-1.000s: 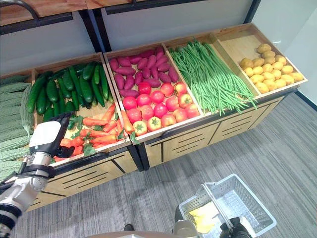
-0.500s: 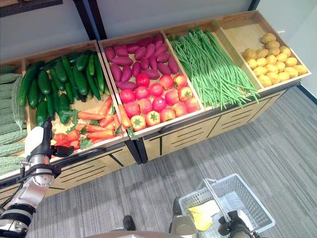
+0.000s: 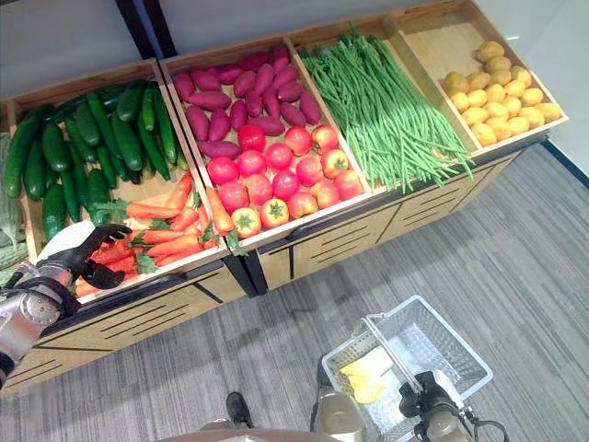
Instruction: Get the vegetables into the basket
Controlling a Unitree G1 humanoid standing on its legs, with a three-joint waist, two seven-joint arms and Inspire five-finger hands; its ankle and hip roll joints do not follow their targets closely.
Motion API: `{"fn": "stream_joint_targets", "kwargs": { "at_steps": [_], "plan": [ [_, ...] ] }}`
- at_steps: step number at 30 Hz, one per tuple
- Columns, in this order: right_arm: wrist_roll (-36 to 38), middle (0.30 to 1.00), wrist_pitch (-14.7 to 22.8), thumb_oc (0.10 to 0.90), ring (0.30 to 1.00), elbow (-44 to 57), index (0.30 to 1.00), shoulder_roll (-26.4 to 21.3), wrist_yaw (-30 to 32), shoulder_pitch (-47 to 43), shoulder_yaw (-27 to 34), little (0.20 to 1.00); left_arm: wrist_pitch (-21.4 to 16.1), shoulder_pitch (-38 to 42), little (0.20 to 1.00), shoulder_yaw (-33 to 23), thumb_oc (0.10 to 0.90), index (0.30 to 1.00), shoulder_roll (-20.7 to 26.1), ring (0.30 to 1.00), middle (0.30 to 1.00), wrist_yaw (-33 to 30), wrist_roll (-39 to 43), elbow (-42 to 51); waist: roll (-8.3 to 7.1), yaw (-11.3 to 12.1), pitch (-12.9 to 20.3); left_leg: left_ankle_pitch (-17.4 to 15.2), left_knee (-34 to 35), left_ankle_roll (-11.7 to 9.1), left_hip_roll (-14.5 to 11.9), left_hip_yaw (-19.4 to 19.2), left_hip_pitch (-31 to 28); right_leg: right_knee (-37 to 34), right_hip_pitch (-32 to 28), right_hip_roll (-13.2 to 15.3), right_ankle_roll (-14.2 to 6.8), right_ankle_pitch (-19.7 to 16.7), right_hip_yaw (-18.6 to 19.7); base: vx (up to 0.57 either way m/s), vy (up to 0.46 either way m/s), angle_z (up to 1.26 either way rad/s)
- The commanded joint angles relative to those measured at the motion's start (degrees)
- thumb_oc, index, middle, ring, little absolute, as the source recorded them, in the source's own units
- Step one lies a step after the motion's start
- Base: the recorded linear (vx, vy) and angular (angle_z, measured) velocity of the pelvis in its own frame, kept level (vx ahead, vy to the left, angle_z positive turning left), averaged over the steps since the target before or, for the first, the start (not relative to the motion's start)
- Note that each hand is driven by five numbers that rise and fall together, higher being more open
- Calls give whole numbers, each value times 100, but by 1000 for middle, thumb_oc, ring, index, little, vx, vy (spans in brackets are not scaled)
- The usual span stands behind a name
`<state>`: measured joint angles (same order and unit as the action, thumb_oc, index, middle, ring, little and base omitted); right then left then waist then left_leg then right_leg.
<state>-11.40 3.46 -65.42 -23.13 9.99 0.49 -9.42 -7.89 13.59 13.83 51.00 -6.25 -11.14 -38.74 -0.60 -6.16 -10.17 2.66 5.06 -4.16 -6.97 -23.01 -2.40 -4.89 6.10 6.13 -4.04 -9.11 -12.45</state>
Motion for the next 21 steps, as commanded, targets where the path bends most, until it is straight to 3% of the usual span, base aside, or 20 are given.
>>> {"fn": "stream_joint_targets", "kwargs": {
  "at_steps": [1,5,6,8,12,21],
  "plan": [
    [-28,300,121,400,300,-155,300,-131,71,-75,-215,300,-70,342,300,-368,400,300,268,300,300,-444,31,91,-349,-32,255,-30,-6,-211,-116,220,-70,128,15,590,-811,-137,509,0,0,0],
    [-9,300,146,400,300,-239,300,-60,180,-55,-234,300,63,592,300,-757,400,300,139,300,300,-1442,-261,229,-365,3,273,-59,-6,-222,-130,254,-150,116,-104,576,-813,-73,447,0,0,0],
    [-9,300,146,400,300,-240,300,-59,181,-61,-236,300,64,591,300,-761,400,300,140,300,300,-1444,-263,231,-370,3,281,-41,-6,-222,-129,251,-131,116,-83,577,-806,-85,452,0,0,0],
    [3,300,154,400,300,-323,300,64,320,-50,-271,300,116,619,300,-1158,400,300,-170,300,300,-2189,-410,753,-409,49,332,-55,-6,-235,-144,284,-157,102,-157,573,-801,-49,384,8,-48,3],
    [-18,300,159,400,300,-383,300,157,419,-29,-319,300,186,524,300,-1332,400,300,-255,300,300,-2665,-927,1381,-415,78,417,-83,-6,-239,-143,302,-220,73,-268,578,-793,-21,332,2,-13,3],
    [-3,300,195,400,300,-327,300,118,387,112,-174,300,-106,9,300,-1203,400,300,58,300,300,-2201,-1451,2381,-350,66,560,-130,-6,-218,-90,301,-289,54,-358,623,-810,-25,325,0,0,0]
  ]
}}
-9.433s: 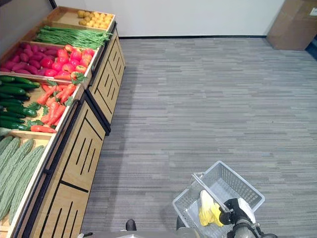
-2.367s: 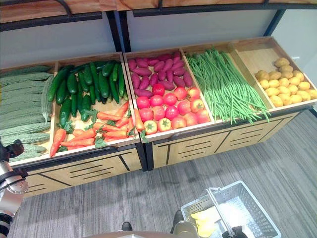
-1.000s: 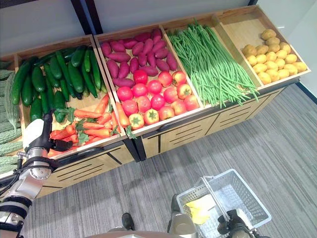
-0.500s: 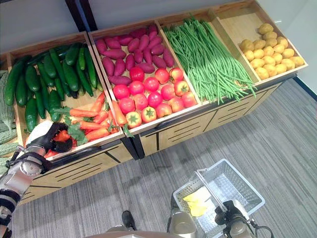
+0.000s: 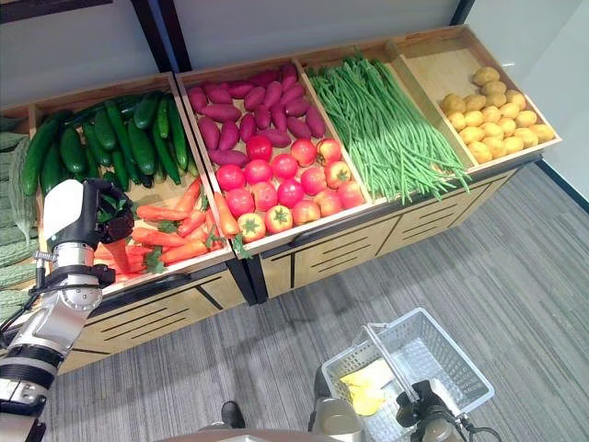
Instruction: Get the vegetables into the basket
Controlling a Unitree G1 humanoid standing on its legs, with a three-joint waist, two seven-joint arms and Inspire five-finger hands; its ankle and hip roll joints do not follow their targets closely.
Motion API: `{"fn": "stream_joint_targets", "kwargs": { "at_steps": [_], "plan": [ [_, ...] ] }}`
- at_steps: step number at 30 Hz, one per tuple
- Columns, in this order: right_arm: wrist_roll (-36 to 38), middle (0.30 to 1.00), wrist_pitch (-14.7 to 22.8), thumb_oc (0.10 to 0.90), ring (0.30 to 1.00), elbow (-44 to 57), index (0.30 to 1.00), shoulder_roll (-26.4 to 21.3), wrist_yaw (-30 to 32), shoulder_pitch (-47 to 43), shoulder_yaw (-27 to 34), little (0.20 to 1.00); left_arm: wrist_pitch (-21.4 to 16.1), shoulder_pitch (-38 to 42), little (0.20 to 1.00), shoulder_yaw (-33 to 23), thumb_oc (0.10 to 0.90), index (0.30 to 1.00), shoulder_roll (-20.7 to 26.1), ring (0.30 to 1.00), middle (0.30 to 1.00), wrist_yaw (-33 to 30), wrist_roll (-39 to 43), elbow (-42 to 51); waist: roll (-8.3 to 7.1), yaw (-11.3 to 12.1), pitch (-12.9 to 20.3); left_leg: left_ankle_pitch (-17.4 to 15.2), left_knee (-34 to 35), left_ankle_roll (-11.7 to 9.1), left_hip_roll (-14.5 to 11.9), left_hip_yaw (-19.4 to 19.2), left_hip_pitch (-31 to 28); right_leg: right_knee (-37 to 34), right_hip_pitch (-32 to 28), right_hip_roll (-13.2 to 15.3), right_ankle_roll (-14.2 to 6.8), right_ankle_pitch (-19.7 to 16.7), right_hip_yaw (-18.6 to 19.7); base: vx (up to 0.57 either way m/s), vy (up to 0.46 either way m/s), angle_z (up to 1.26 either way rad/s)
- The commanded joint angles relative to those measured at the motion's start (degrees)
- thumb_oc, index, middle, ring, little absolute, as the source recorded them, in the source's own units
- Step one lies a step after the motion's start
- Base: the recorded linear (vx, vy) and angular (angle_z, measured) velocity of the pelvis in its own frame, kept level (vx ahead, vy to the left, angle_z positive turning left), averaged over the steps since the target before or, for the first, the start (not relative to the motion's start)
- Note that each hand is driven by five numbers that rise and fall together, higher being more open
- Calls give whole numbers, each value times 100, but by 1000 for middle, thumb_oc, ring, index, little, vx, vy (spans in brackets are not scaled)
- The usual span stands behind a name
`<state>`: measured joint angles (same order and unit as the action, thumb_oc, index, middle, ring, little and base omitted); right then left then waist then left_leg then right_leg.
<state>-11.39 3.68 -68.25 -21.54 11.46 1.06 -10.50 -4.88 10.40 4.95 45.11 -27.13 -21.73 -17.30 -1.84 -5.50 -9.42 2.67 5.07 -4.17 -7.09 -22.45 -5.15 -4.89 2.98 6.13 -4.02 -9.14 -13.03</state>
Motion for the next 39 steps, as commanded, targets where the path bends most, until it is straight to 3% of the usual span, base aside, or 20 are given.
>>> {"fn": "stream_joint_targets", "kwargs": {
  "at_steps": [1,7,16,17,18,22,25,39],
  "plan": [
    [-5,300,172,400,300,-43,300,-39,240,59,-68,300,-407,317,300,-321,400,300,649,300,300,-109,-392,244,-228,-1,489,-131,-7,-216,-76,244,-15,54,-46,624,-813,-22,385,0,0,0],
    [-72,300,173,400,300,-59,300,-74,187,154,-7,300,-428,155,300,-260,400,300,895,300,300,88,-586,217,-190,-19,519,-135,-7,-201,-13,223,-16,45,-30,671,-842,-89,405,-12,3,0],
    [-113,300,170,400,300,-95,300,-43,208,131,-97,300,-234,382,300,-457,400,300,788,300,300,-226,-514,-27,-226,-11,529,-107,-7,-219,-38,214,-29,40,-53,660,-827,-89,392,-4,0,0],
    [-119,300,161,400,300,-109,300,-25,213,121,-103,300,-211,380,577,-514,598,577,640,577,577,-302,-447,-16,-235,-7,531,-107,-7,-218,-41,216,-35,40,-60,657,-822,-84,389,0,0,0],
    [-138,300,147,400,300,-132,300,24,237,124,-116,300,-156,360,1000,-660,900,1000,213,1000,1000,-519,-200,-48,-244,-1,515,-131,-7,-217,-44,227,-70,46,-102,655,-823,-49,366,0,0,0],
    [-225,300,41,400,300,-170,300,150,371,66,-175,300,-163,313,1000,-1034,900,1000,-1156,1000,1000,-1102,599,353,-281,-20,520,-107,-7,-211,-70,240,-55,42,-108,628,-766,-28,355,6,-8,0],
    [-350,300,4,400,300,-76,300,139,450,5,-282,300,-117,397,1000,-1101,900,1000,-1839,1000,1000,-1424,1178,368,-298,-46,500,-84,-7,-216,-100,220,-50,41,-95,598,-742,-16,357,0,0,0],
    [-574,300,-86,400,300,88,300,-29,595,-143,-578,300,115,1648,1000,-1176,900,1000,-2340,1000,1000,-2505,2108,-389,-353,-211,446,-13,-7,-289,-227,137,23,46,60,466,-710,-8,443,5,-11,-3]
  ]
}}
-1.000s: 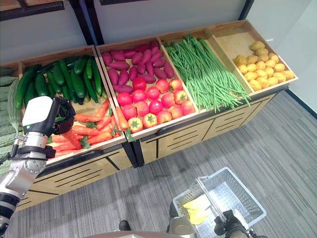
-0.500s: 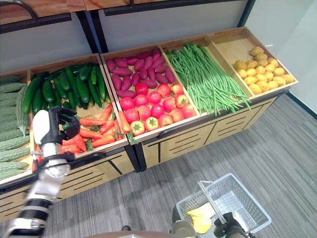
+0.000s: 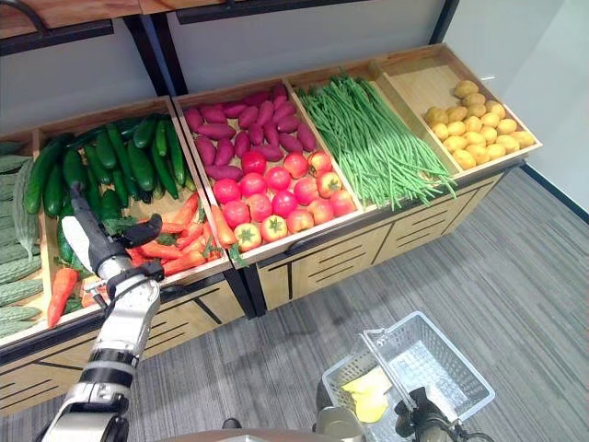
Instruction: Get the vegetables into the basket
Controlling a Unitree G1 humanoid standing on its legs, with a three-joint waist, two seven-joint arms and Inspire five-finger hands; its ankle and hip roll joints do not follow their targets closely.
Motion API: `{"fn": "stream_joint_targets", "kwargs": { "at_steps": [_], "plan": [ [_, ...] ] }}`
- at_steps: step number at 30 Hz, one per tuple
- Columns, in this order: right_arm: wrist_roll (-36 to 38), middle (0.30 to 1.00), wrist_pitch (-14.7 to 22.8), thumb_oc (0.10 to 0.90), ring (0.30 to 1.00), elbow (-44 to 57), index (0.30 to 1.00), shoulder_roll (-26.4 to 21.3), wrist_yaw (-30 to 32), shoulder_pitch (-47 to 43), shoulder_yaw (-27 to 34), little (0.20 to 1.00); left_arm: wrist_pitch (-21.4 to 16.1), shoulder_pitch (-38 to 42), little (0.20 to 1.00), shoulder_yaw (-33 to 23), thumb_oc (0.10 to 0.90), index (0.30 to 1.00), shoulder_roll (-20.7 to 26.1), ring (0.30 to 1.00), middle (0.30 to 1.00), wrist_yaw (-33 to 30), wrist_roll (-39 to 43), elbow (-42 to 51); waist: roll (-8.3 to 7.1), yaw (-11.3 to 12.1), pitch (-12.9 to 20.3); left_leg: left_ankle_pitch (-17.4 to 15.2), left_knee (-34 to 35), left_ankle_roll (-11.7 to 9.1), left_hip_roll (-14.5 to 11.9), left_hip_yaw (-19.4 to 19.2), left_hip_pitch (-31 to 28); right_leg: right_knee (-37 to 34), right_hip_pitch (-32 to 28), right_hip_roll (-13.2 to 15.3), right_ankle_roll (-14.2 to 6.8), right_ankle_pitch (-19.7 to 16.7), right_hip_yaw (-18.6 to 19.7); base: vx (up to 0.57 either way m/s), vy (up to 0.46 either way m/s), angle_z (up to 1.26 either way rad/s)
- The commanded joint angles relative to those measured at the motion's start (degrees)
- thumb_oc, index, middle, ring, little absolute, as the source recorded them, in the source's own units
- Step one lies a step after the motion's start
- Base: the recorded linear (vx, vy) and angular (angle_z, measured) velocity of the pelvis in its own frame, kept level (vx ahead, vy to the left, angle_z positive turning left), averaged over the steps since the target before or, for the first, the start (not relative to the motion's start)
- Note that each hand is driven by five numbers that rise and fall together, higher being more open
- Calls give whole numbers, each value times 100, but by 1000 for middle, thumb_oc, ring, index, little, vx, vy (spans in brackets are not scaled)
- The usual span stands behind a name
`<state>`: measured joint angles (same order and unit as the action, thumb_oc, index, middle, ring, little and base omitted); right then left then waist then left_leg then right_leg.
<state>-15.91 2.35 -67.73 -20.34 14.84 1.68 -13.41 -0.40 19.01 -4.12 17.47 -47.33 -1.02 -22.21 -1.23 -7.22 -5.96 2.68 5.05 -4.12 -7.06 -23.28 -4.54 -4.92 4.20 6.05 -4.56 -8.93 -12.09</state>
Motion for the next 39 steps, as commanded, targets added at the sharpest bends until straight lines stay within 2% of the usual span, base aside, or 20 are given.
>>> {"fn": "stream_joint_targets", "kwargs": {
  "at_steps": [1,16,30,33,34,35,36,39],
  "plan": [
    [-125,300,35,400,300,45,300,-161,265,-218,-292,300,-324,824,1000,-287,900,1000,398,1000,1000,-510,116,84,-413,-41,85,-5,-5,-301,-241,216,-21,49,-47,468,-655,-32,351,-7,-17,-10],
    [-2,300,-13,400,300,87,300,-86,385,-326,-364,300,-211,840,1000,-381,900,1000,252,1000,1000,-863,585,-339,-454,-5,-109,87,-5,-355,-348,231,187,66,168,334,-596,-3,384,1,-5,-2],
    [25,300,33,400,300,88,300,-11,395,-369,-452,300,-23,774,1000,-325,900,1000,314,1000,1000,-940,432,-598,-499,7,-231,81,-5,-352,-344,217,247,81,274,312,-582,-14,423,0,0,0],
    [32,300,49,400,300,113,300,-19,388,-375,-453,300,166,735,1000,-295,900,1000,363,1000,1000,-845,318,-842,-497,11,-250,73,-5,-352,-341,210,242,80,285,316,-582,-18,437,0,0,0],
    [35,300,68,400,300,124,300,-28,373,-385,-471,300,324,722,451,-191,508,451,414,451,451,-683,205,-1143,-490,-1,-257,69,-5,-347,-335,205,230,86,288,314,-581,-22,457,0,0,0],
    [31,300,63,400,300,121,300,-30,366,-393,-476,300,298,750,300,-169,400,300,420,300,300,-640,249,-1228,-491,-1,-264,69,-5,-348,-334,197,228,83,288,313,-581,-26,462,-10,23,-3],
    [-2,300,39,400,300,131,300,-27,326,-409,-523,300,358,836,300,11,400,300,464,300,300,-375,244,-1602,-473,-28,-265,67,-5,-343,-335,181,214,75,291,308,-582,-29,471,-6,20,-3],
    [-6,300,29,400,300,145,300,-24,311,-440,-564,300,304,968,300,92,400,300,486,300,300,-296,439,-1959,-463,-53,-236,44,-5,-341,-320,163,172,66,267,298,-586,-24,488,0,0,0]
  ]
}}
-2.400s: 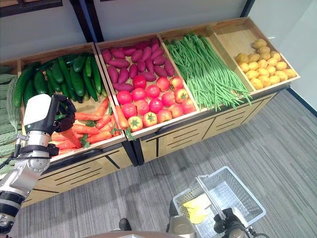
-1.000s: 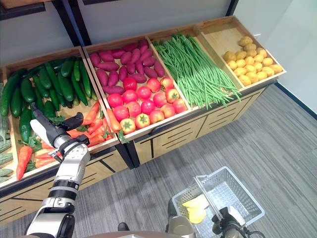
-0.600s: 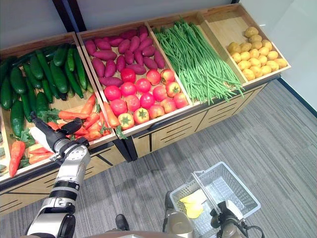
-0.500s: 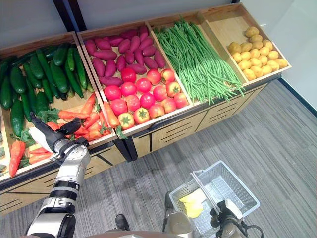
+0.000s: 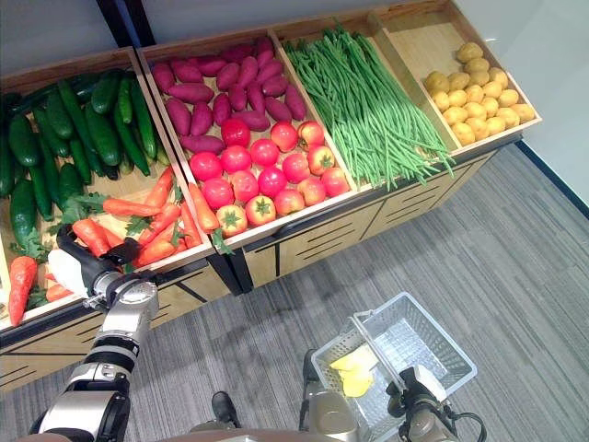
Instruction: Get the vegetables into the basket
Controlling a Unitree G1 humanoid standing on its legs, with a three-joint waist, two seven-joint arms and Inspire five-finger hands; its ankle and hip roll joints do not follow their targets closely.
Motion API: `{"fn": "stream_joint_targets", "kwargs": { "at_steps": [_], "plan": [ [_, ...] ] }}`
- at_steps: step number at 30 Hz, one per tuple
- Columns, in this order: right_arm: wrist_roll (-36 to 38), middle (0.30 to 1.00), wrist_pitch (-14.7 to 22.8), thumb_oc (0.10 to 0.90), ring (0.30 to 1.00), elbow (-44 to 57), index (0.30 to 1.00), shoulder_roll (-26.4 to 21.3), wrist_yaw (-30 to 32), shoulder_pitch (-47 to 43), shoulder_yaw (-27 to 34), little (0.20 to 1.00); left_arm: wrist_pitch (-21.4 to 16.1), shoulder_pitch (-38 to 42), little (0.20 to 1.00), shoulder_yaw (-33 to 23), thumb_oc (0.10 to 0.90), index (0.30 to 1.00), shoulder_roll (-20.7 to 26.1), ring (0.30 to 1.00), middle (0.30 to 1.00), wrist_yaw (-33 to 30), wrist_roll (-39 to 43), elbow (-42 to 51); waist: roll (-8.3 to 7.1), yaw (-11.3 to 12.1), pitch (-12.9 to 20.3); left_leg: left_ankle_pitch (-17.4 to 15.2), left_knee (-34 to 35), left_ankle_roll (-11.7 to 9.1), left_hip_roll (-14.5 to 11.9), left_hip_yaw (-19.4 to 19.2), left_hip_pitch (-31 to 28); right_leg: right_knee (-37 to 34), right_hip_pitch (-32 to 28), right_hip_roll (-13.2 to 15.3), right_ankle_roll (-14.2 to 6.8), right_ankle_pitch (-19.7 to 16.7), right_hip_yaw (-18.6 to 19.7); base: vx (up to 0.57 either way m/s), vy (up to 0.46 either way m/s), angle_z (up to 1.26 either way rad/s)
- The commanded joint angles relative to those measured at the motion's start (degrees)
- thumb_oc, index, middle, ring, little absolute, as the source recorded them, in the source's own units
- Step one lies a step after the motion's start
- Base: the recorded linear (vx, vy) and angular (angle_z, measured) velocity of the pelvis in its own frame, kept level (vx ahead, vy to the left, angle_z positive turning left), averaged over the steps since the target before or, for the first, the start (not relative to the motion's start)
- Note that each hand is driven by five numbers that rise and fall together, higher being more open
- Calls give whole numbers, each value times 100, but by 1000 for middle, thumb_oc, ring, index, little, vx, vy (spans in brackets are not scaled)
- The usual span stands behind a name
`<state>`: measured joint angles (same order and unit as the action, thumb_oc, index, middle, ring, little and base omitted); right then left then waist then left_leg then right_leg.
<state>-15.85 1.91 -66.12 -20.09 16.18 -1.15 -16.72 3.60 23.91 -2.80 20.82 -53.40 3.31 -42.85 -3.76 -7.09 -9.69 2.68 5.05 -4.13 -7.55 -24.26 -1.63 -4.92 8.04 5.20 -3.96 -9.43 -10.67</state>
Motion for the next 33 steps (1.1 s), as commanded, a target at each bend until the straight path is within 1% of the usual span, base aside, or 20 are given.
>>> {"fn": "stream_joint_targets", "kwargs": {
  "at_steps": [1,6,7,8,9,12,13,14,15,18,19,24,30,33],
  "plan": [
    [-16,300,76,400,300,-2,300,-54,169,-154,-238,300,-112,472,300,-35,400,300,151,300,300,322,24,104,-208,-72,145,39,-5,-340,-270,253,-130,67,-120,386,-646,26,354,-2,17,-4],
    [-2,300,74,400,300,4,300,-55,157,-132,-195,300,-193,372,300,-104,400,300,178,300,300,259,-4,354,-210,-60,185,4,-5,-334,-254,235,-193,68,-157,397,-659,31,370,0,5,-2],
    [-1,300,81,400,300,-4,300,-49,160,-116,-169,300,-214,314,300,-125,400,300,264,300,300,182,-212,777,-209,-39,187,-13,-5,-333,-249,251,-226,67,-191,398,-662,44,366,0,0,0],
    [-1,300,82,400,300,-4,300,-48,160,-113,-172,300,-203,300,300,-131,400,300,262,300,300,183,-219,796,-211,-41,195,-11,-5,-332,-247,249,-220,67,-184,399,-661,43,368,0,0,0],
    [32,300,99,400,300,-29,300,-42,161,-101,-124,300,-200,248,300,-162,400,300,355,300,300,129,-508,1235,-211,-17,209,-29,-5,-328,-245,270,-247,67,-226,403,-663,54,347,0,0,0],
    [67,300,129,400,300,-70,300,-18,137,-72,-89,300,-163,159,300,-247,400,300,474,300,300,62,-956,1837,-217,17,240,-55,-5,-322,-237,292,-265,64,-274,410,-665,67,314,0,0,0],
    [68,300,131,400,300,-73,300,-17,138,-71,-91,300,-148,145,300,-254,400,300,468,300,300,66,-969,1860,-218,15,243,-55,-5,-322,-235,293,-264,64,-274,412,-666,68,313,-9,-7,5],
    [90,300,158,400,300,-87,300,-5,136,-52,-56,300,-119,74,300,-292,400,300,522,300,300,66,-1304,2299,-214,36,262,-71,-5,-317,-229,307,-289,63,-312,419,-667,81,302,0,1,4],
    [110,300,178,400,300,-87,300,6,129,-43,-44,300,-160,47,300,-309,400,300,550,300,300,64,-1460,2505,-212,49,278,-78,-5,-312,-226,309,-292,63,-323,421,-667,86,293,-5,0,4],
    [179,300,249,400,300,-102,300,14,119,-42,-13,300,-255,-133,300,-233,400,300,652,300,300,241,-1974,3096,-201,78,299,-92,-5,-302,-215,328,-305,58,-355,440,-668,89,281,0,0,0],
    [235,300,295,400,300,-133,300,10,88,-49,41,300,-368,-392,300,-159,400,300,765,300,300,537,-2271,3332,-173,98,328,-106,-5,-290,-196,331,-324,55,-387,467,-675,85,272,0,0,0],
    [224,300,309,400,300,-248,300,22,46,-7,144,300,-428,-744,300,-135,400,300,857,300,300,824,-2413,3344,-134,110,384,-128,-5,-262,-141,336,-337,45,-396,506,-686,63,273,0,0,0],
    [209,300,295,400,300,-284,300,33,35,24,178,300,-460,-834,300,-147,400,300,893,300,300,1004,-2425,3402,-118,98,422,-139,-5,-247,-111,338,-352,42,-418,538,-696,51,255,0,0,0],
    [202,300,311,400,300,-276,300,9,1,19,169,300,-449,-834,300,-92,400,300,1049,300,300,1110,-2602,3366,-117,89,448,-155,-5,-240,-95,329,-372,45,-428,547,-707,38,267,0,0,0]
  ]
}}
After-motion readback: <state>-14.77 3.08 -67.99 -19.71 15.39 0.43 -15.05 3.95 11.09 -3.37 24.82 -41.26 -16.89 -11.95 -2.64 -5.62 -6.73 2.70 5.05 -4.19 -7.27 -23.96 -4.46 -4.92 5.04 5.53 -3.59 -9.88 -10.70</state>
